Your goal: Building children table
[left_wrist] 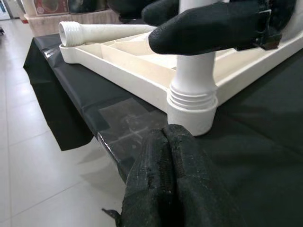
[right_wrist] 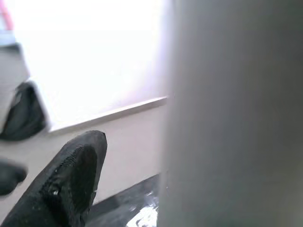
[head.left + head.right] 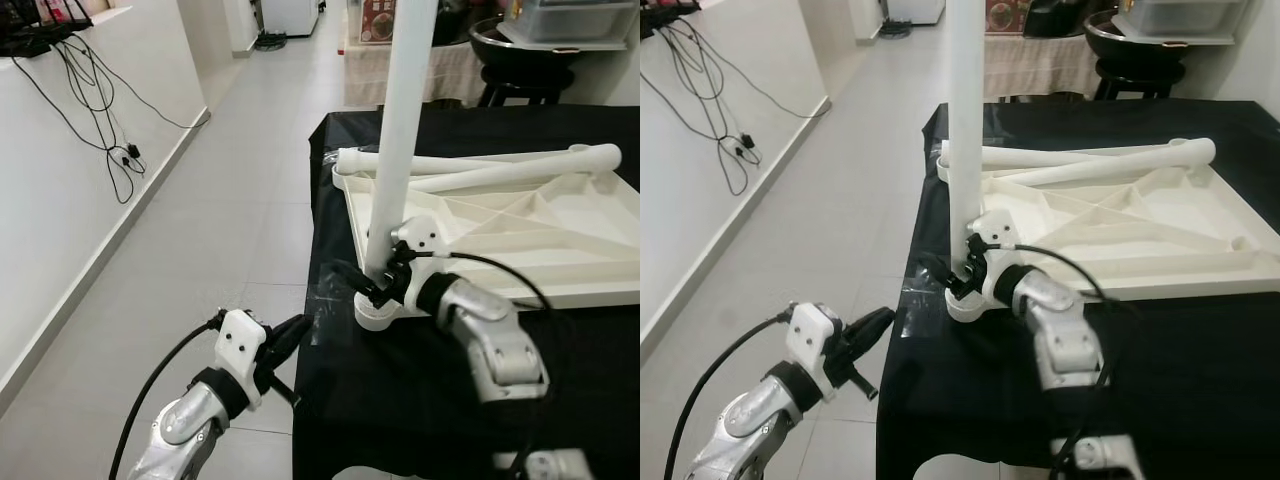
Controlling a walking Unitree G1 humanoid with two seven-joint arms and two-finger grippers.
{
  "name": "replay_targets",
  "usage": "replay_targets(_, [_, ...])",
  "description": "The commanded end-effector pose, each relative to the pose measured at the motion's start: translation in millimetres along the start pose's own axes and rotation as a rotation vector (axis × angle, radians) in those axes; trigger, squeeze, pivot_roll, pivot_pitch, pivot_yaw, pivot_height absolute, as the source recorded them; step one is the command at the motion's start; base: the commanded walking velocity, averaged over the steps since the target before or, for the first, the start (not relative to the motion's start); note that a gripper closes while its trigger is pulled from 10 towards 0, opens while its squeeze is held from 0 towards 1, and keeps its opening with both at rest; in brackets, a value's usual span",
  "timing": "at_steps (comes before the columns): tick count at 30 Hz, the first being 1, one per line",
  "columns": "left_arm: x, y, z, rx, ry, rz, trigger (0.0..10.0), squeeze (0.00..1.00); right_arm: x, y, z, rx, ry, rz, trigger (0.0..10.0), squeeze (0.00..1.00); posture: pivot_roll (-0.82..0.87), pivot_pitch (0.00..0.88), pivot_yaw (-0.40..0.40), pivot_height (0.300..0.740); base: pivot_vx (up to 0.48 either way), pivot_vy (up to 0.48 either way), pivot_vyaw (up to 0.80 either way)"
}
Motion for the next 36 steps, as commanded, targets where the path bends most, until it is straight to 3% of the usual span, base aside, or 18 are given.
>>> replay_targets(1, [1.9,-3.4,-1,-0.022,0.022,-0.014,10.0,0.0,-8.0,6.8,-2,-0.008,-0.004,0.093,10.0,0.0,0.01,0.079,0.04,0.74,0.0,0.0,0.0])
replay_targets(7, [5.4,-7.4,-1,-0.031,0.009,0.006,10.0,0.0,2.9,13.8,-1,-0.076,-0.004,0.191,10.0,0.0,0.03,0.077,0.036,0.74,0.0,0.0,0.0])
replay_targets(8, [6.0,-7.8,0,-0.03,0.01,0.015,10.0,0.0,6.3,16.4,-2,-0.093,0.017,0.211,7.4,0.0,0.03,0.081,0.034,0.74,0.0,0.0,0.0])
replay_targets(10, [6.0,-7.8,0,-0.03,0.01,0.015,10.0,0.0,6.3,16.4,-2,-0.093,0.017,0.211,7.4,0.0,0.03,0.081,0.034,0.74,0.0,0.0,0.0])
replay_targets(11, [6.5,-7.9,0,-0.028,0.012,0.024,10.0,0.0,9.3,18.2,-5,-0.107,0.048,0.218,0.0,0.0,0.03,0.084,0.035,0.74,0.0,0.0,0.0])
replay_targets(21, [2.2,-8.3,0,-0.023,0.008,0.071,10.0,0.0,16.2,4.4,-29,-0.161,0.093,0.181,0.0,0.0,0.01,0.111,0.043,0.74,0.0,0.0,0.0])
replay_targets(23, [-1.3,-9.1,1,-0.019,-0.001,0.076,10.0,0.0,20.1,-8.3,-46,-0.175,0.112,0.023,0.0,0.0,-0.01,0.13,0.045,0.74,0.0,0.0,0.0])
replay_targets(25, [-2.5,-9.4,1,-0.018,-0.004,0.077,10.0,0.0,21.0,-13.6,-52,-0.181,0.12,-0.05,0.0,0.0,-0.01,0.13,0.045,0.74,0.0,0.0,0.0])
replay_targets(26, [-3.1,-10.4,2,-0.017,-0.004,0.075,10.0,0.0,25.4,-19.0,-62,-0.161,0.136,-0.339,0.0,0.0,-0.01,0.135,0.04,0.74,0.0,0.0,0.0])
replay_targets(27, [-3.8,-11.2,2,-0.017,-0.003,0.073,10.0,0.0,28.3,-26.6,-68,-0.151,0.146,-0.552,0.0,0.0,-0.01,0.138,0.042,0.74,0.0,0.0,0.0])
replay_targets(28, [-5.1,-11.9,2,-0.017,-0.004,0.073,10.0,0.0,9.2,-32.1,-75,-0.108,0.199,-0.692,0.0,0.0,-0.02,0.148,0.056,0.74,0.0,0.0,0.0])
replay_targets(29, [-6.1,-12.2,2,-0.018,-0.005,0.073,10.0,0.0,-9.8,-36.0,-77,-0.085,0.233,-0.754,0.0,0.0,-0.02,0.148,0.056,0.74,0.0,0.0,0.0])
replay_targets(31, [-8.0,-12.4,0,-0.021,-0.008,0.073,10.0,0.0,-39.6,-29.2,-75,-0.083,0.214,-0.707,0.0,0.0,-0.05,0.137,0.069,0.74,0.0,0.0,0.0])
replay_targets(33, [-8.4,-12.3,0,-0.022,-0.009,0.073,10.0,0.0,-44.4,-24.8,-74,-0.096,0.181,-0.674,0.0,0.0,-0.05,0.137,0.069,0.74,0.0,0.0,0.0])
replay_targets(34, [-8.6,-12.2,-1,-0.023,-0.009,0.073,10.0,0.0,-46.3,-22.5,-73,-0.104,0.161,-0.657,0.0,0.0,-0.05,0.137,0.069,0.74,0.0,0.0,0.0])
replay_targets(36, [-8.7,-9.1,-2,-0.023,-0.015,0.063,10.0,0.0,-24.9,-24.6,-69,-0.074,0.155,-0.707,0.0,0.0,-0.04,0.117,0.063,0.74,0.0,0.0,0.0])
Point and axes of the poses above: a point about 5 cm out from each wrist's last joint towards the gripper, its own y axis pointing out of the wrist towards the gripper, its own z axis along the axis of the wrist's last joint, x = y × z, the point moved 1 cm from there along y, pointing out of the wrist towards the gripper, and after that the axes turned 12 degrees about y, right-handed, at the moved point
